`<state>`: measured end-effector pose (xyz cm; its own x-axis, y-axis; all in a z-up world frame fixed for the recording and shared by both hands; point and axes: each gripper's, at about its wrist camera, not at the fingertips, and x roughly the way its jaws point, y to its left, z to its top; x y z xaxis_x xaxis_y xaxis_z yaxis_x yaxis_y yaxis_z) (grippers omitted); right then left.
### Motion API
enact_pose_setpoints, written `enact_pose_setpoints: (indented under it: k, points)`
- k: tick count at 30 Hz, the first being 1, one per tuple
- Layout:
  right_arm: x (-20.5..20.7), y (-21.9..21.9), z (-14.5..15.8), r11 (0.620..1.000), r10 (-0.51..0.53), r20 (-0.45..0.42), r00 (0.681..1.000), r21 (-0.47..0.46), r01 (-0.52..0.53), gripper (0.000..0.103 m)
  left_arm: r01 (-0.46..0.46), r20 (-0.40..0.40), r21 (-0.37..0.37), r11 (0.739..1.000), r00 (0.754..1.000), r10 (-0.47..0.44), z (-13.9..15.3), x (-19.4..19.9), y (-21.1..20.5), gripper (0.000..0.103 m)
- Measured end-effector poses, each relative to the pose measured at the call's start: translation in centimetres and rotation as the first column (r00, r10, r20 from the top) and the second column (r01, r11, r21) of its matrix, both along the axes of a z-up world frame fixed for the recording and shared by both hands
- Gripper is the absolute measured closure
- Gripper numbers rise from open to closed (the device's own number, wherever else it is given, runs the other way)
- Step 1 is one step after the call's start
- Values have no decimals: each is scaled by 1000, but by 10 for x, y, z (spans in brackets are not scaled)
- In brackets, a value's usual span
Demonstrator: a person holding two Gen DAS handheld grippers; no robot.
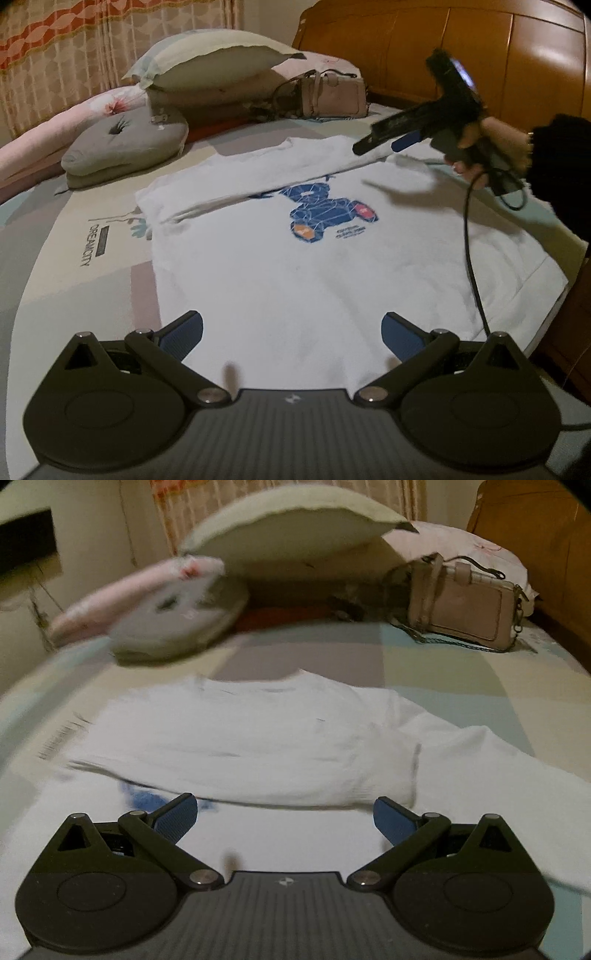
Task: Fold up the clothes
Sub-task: 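Move the right gripper across the sweatshirt toward the unfolded sleeve, then lower the right gripper to the unfolded sleeve's cuff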
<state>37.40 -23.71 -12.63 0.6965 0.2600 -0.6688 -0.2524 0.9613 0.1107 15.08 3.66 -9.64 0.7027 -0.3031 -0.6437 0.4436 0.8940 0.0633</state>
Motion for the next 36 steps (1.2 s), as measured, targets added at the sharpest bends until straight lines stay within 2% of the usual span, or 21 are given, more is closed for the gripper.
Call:
enact_pose_setpoints:
  k: [3,6,10,12,14,18,21,24,28,29,31,36]
  points:
    - [8,-9,-23,999,0,-14,1000,-53,-1,0,-17,-17,-1,1000,1000,17,-5,3,4,1]
    - [-8,-16,-22,997,28,-3,1000,-65,-28,0,-23,-33,-16,1000,999,22,-9,8,4,1]
    - [-20,-23,-18,996,6,-60,998,-84,-11,0,-2,-23,-15,1000,1000,1,-10,11,-3,1]
    - [-27,-29,-9,997,-36,-54,998,-73,32,0,13,-10,-10,1000,1000,-13,-7,11,-8,1]
    - [-41,-34,5,998,-53,-15,998,-23,53,0,25,1,-8,1000,1000,-25,-3,8,-10,1]
    - [-61,-20,23,999,18,55,998,29,-20,0,23,7,-3,1000,1000,-23,1,5,-13,1]
    - [-51,-1,21,997,76,70,995,1,-76,0,21,5,4,1000,1000,-21,2,2,-16,1]
    - [-33,6,7,998,65,54,996,-25,-63,0,23,5,13,1000,1000,-23,4,-1,-16,1]
    - [-6,-9,-21,1000,2,-38,999,-6,-2,0,14,-2,21,1000,1000,-14,4,-1,-14,1]
    - [-10,-13,-21,1000,8,-22,1000,1,-8,0,12,-1,21,1000,1000,-12,4,0,-14,1]
    - [-18,-18,-15,1000,1,-46,999,-14,-2,0,13,-1,16,1000,1000,-13,5,1,-13,1]
    - [-64,-51,8,999,-50,-28,998,18,51,0,44,14,14,999,999,-44,8,2,-21,1]
